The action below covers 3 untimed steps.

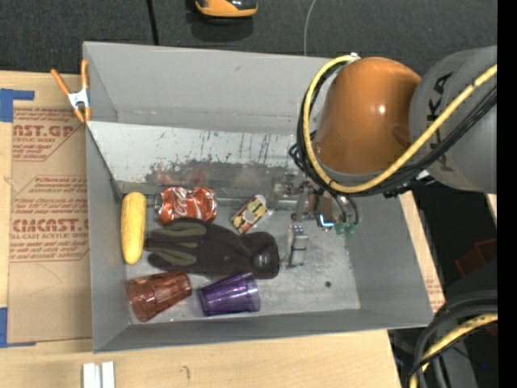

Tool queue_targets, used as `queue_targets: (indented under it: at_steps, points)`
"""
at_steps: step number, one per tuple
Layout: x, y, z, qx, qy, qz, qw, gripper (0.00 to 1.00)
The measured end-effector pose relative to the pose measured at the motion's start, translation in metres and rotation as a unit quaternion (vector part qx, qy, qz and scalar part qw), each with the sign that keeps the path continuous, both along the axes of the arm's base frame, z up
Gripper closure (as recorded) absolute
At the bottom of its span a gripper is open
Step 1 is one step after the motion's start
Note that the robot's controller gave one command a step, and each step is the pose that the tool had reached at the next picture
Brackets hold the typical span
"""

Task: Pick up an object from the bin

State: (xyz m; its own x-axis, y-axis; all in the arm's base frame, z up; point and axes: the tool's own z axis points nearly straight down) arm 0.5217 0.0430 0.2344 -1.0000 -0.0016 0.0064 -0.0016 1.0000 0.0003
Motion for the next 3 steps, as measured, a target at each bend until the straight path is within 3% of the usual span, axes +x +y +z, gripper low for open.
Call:
queue_targets:
  at_steps: [1,3]
  points:
    - [0.0002,0.0,0.002,0.0,-0.0013,0.0,1.0,0.0]
    - [0.0037,-0.005,0.0068,0.0,-0.0045,0.084,0.9965,0.0]
